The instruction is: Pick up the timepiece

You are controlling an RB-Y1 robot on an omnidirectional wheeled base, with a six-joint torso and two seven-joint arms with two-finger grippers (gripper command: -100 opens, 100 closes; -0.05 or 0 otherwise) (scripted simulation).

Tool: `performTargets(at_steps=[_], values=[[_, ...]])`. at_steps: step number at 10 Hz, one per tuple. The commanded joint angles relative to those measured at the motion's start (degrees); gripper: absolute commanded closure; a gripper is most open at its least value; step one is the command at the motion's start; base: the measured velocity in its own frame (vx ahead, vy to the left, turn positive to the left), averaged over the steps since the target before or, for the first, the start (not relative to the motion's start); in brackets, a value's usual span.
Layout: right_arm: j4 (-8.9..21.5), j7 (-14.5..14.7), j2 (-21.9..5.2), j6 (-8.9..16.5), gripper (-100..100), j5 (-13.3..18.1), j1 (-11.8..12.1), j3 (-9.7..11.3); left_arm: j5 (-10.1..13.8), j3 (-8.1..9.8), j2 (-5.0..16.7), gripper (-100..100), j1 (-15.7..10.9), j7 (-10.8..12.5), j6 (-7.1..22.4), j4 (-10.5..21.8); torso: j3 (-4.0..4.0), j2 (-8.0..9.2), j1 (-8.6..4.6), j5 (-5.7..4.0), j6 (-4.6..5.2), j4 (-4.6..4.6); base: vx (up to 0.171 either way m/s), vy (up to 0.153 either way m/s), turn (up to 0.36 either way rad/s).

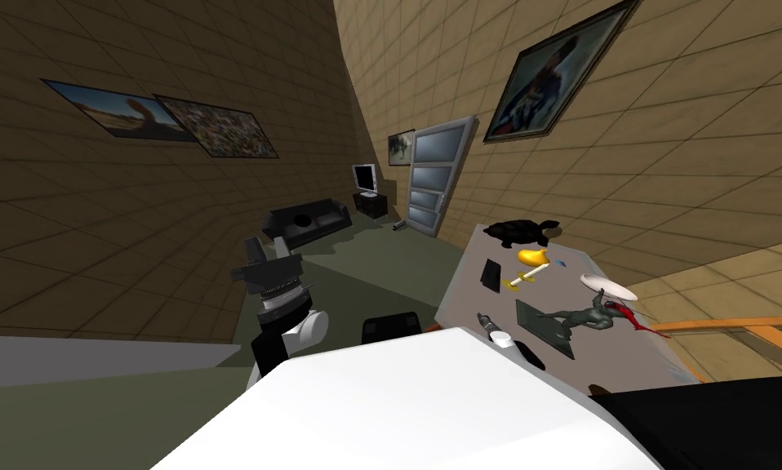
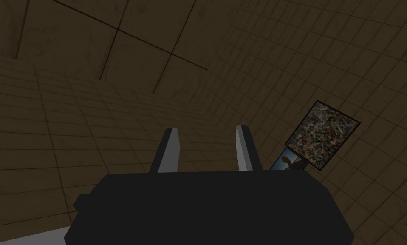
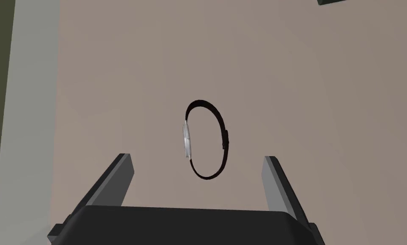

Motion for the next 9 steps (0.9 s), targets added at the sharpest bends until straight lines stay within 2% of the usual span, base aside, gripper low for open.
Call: performTargets(at_steps=[1,2,3,4,5,9], values=[[2.2,-1.3,-0.7,0.7,-100,-2.0,-0.2,0.6,0.0,0.0,0.0,0,0.0,0.0,0.0,0.0,0.0,0.0,0.0,0.0,0.0,0.0,0.037,-0.041,0.034],[3.5,-2.0,-0.8,1.7,-100,-3.0,-0.5,0.2,0.0,0.0,0.0,0,0.0,0.0,0.0,0.0,0.02,0.04,0.02,0.0,0.0,0.0,0.033,-0.053,0.029],[2.3,-1.4,-0.5,1.4,-100,-1.7,-0.3,-0.4,0.0,0.0,0.0,0,0.0,0.0,0.0,0.0,0.03,0.06,-0.01,0.0,0.01,0.01,0.015,-0.028,0.008],[2.4,-1.5,-0.4,1.8,0,-1.6,-0.3,-0.7,0.0,0.0,0.0,0,0.0,0.0,0.0,0.0,0.07,0.12,0.07,0.01,0.01,0.02,0.003,-0.005,0.0],[4.2,-1.1,0.3,0.1,-100,-1.3,-2.0,-1.2,0.0,0.0,0.0,0,0.0,0.0,0.0,0.0,0.09,0.17,0.15,0.03,0.01,0.03,-0.027,-0.057,0.07],[8.6,-0.1,2.1,-3.7,-100,-0.5,-5.8,-2.5,0.0,0.0,0.0,0,0.0,0.0,0.0,0.0,0.25,0.44,-0.15,-0.03,0.0,0.09,-0.066,-0.089,0.087]])
